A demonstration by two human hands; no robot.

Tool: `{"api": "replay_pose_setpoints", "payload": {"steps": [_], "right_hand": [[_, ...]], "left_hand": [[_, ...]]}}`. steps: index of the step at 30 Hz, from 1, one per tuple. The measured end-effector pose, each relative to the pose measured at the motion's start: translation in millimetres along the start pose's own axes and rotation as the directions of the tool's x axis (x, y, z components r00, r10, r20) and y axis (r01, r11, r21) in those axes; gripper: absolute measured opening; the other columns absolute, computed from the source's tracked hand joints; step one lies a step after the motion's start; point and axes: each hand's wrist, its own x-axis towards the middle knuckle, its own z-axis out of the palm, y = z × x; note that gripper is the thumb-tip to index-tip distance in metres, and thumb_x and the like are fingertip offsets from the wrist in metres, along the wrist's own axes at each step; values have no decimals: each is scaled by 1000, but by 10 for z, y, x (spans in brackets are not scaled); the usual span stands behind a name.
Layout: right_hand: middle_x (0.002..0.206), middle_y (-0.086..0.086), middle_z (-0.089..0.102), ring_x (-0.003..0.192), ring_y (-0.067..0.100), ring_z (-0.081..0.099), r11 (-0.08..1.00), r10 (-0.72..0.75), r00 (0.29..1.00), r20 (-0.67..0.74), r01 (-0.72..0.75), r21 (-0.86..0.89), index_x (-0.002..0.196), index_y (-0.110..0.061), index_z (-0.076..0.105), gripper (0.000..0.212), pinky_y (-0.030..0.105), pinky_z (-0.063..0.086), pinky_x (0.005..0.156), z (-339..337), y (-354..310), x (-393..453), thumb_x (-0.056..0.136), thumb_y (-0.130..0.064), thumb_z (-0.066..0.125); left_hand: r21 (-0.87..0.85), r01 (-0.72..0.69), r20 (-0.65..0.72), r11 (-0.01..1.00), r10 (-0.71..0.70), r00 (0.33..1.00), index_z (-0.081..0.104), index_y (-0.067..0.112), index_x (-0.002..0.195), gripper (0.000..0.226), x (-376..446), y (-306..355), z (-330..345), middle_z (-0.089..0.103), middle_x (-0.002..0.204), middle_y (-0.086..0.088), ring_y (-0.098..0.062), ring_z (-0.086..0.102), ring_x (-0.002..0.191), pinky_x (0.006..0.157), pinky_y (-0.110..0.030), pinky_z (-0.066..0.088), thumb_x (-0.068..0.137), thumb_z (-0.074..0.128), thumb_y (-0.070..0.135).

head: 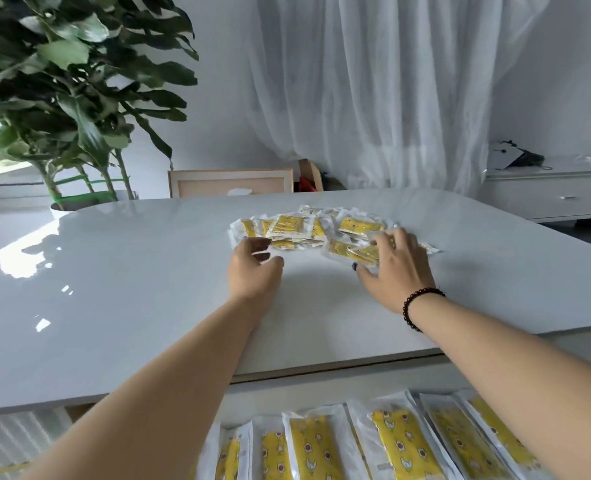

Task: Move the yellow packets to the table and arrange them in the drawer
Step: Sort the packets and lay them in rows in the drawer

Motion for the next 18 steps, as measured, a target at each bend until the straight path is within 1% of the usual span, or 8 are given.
{"api": "replay_pose_setpoints", "payload": {"steps": [4,6,8,10,12,14,16,18], "right_hand": [[131,13,43,122,35,38,973,187,973,-134,-165,158,116,-13,58,41,43,35,95,230,111,328,83,-37,63],[137,10,40,129,31,32,949,261,957,-124,-231,215,121,-17,57,43,43,30,101,312,169,556,85,-41,59],[143,5,35,137,25,23,895,361,932,-14,-342,287,127,-25,51,50,44,25,109,377,195,828,84,-50,55],[148,2,28,142,23,13,835,421,890,176,-455,309,136,-36,41,65,49,19,113,480,205,1096,78,-65,50],[153,0,23,143,29,13,824,386,839,383,-500,266,142,-42,32,81,52,18,114,636,215,1258,70,-75,46],[155,1,24,141,31,24,890,300,805,511,-429,152,145,-42,29,86,47,25,114,780,213,1321,69,-78,46],[155,-1,26,139,28,30,927,252,801,542,-361,102,144,-43,32,88,42,29,113,836,196,1372,66,-81,45],[154,-4,28,138,27,32,935,226,806,547,-337,110,142,-46,33,96,43,31,111,808,122,1377,55,-86,39]], "left_hand": [[181,-110,-47,977,120,992,56,22,117,35,356,-96,184,42,130,0,-14,42,119,90,-24,36,82,60,17],[344,-163,-5,925,175,985,52,25,126,42,557,-155,264,35,140,-4,-21,29,133,107,-34,31,85,58,28],[570,-272,118,775,250,961,45,31,135,47,759,-214,351,24,152,-6,-25,13,143,116,-46,18,89,51,40],[706,-408,275,579,306,911,36,37,142,52,983,-268,441,12,159,-2,-23,-3,148,116,-56,6,92,40,52],[740,-425,341,522,254,905,26,41,147,61,1195,-322,513,3,161,3,-24,-11,148,112,-64,1,90,33,64],[773,-344,343,533,105,934,17,46,148,72,1386,-392,548,5,161,5,-29,-7,148,112,-66,4,83,26,76],[819,-305,365,486,-31,931,15,50,146,84,1504,-435,552,15,159,8,-31,5,146,112,-61,13,71,19,86],[816,-319,398,482,-69,915,15,52,146,93,1521,-418,502,20,158,11,-31,10,145,113,-57,16,60,14,89]]}}
